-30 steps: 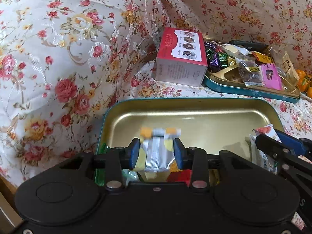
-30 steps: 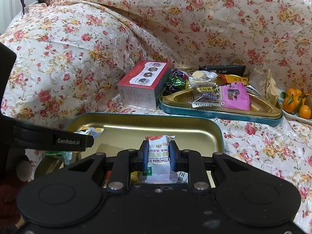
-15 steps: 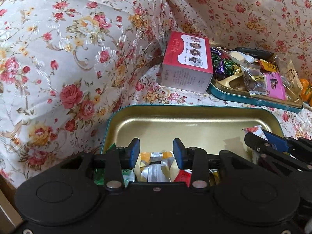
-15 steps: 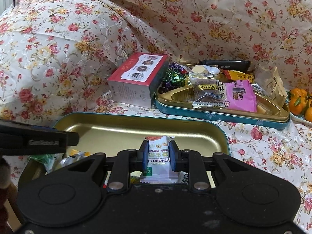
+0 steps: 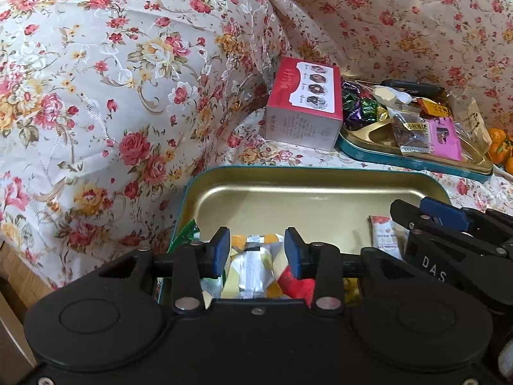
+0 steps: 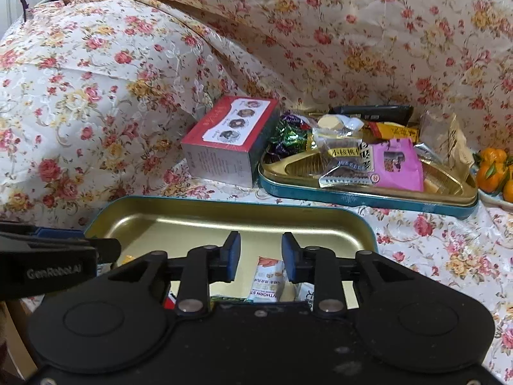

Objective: Organize snacks

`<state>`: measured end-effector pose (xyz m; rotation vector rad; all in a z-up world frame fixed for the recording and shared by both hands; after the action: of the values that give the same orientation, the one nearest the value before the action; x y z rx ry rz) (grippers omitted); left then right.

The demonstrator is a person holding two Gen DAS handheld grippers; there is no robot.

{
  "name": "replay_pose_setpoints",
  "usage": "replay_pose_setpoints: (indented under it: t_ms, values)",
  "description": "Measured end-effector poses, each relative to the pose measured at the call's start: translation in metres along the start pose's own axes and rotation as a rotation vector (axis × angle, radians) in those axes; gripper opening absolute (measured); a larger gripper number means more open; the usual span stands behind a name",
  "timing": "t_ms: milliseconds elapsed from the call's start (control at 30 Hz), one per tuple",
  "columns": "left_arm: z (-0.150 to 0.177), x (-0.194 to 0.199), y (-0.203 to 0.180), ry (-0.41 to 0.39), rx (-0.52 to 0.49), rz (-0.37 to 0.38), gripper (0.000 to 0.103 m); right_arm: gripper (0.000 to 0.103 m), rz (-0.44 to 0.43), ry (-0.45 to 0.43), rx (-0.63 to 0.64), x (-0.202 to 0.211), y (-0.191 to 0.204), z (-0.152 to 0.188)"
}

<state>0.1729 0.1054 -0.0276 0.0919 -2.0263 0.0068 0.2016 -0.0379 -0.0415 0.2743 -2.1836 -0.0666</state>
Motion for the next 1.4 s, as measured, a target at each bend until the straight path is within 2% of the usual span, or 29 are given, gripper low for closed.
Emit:
replay_pose_setpoints:
  t_ms: [333,767,1000,1400]
  values:
    - [0.02,0.02,-0.007,-0.034,-0.005,-0.033,0.046,0.043,0.023,-0.017,-0.062,0.042,-0.006,0.026]
    - [0.056,0.041,-0.01,-0.08,-0.027,-0.054,0.046,0.048,0.075,-0.045,-0.129,0.089,-0.009,0.069]
    - [0.07,0.047,-0.013,-0.083,-0.053,-0.045,0.046,0.05,0.108,-0.037,-0.125,0.098,-0.008,0.086]
    - [0.08,0.04,-0.009,-0.044,-0.047,-0.04,0.046,0.051,0.13,0.011,-0.114,0.097,-0.009,0.104]
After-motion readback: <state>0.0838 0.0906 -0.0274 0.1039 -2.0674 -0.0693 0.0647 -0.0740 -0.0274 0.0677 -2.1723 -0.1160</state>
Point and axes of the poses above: each gripper's, at about its wrist camera, not at the fingertips, and x roughly against the way its jaws point, y to its left, z to its underside, the point moved 2 cm from there along -x, roughly the way its jaws point, and after that the axes turned 12 degrees about y, right-handed, at the moved point
